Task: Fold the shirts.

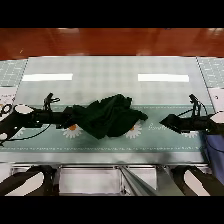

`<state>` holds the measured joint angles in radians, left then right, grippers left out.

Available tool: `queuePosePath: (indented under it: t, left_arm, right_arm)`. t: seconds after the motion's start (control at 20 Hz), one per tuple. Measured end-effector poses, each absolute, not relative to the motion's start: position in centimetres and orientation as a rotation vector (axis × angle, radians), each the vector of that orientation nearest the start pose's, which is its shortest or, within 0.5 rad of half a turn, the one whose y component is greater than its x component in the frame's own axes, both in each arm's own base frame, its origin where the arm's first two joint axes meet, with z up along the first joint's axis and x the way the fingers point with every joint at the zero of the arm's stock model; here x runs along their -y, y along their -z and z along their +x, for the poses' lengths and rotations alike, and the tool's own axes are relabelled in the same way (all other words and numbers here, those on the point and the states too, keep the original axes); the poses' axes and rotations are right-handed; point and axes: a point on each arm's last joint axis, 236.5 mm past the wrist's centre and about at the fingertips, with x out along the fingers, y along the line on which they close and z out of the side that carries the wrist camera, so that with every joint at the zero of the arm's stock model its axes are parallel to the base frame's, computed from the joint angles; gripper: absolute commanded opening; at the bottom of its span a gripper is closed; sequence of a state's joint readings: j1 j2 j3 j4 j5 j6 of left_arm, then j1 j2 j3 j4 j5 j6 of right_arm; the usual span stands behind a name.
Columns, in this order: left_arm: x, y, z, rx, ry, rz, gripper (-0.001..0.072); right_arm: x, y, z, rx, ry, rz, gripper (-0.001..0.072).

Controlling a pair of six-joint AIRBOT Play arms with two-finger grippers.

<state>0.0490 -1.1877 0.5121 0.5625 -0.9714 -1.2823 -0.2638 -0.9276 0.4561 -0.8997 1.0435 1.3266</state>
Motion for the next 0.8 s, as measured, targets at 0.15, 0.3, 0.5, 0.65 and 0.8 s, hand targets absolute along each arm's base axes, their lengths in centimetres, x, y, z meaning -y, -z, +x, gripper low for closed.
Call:
queuePosePath:
  t: [0.15, 0.3, 0.5, 0.65, 0.8]
  left_arm:
    - [16.3, 7.7, 27.4, -1.393, 0.409, -0.885, 0.0023]
    - [16.8, 7.3, 27.7, -1.379, 0.465, -0.859, 0.0023]
    - [17.2, 6.9, 27.7, -1.373, 0.502, -0.847, 0.0023]
    - [17.4, 6.7, 27.5, -1.381, 0.524, -0.847, 0.0023]
    - [17.5, 6.6, 27.3, -1.384, 0.533, -0.846, 0.0023]
  right_arm:
    - [-7.2, 6.7, 25.1, -1.293, -0.184, 0.735, 0.0405]
    - [-9.4, 6.8, 25.7, -1.288, -0.248, 0.777, 0.0404]
    - [-12.7, 8.6, 27.0, -1.331, -0.3, 0.76, 0.0404]
    - [-15.0, 9.3, 29.0, -1.36, -0.334, 0.767, 0.0404]
    - [-17.7, 9.4, 31.3, -1.375, -0.385, 0.766, 0.0354]
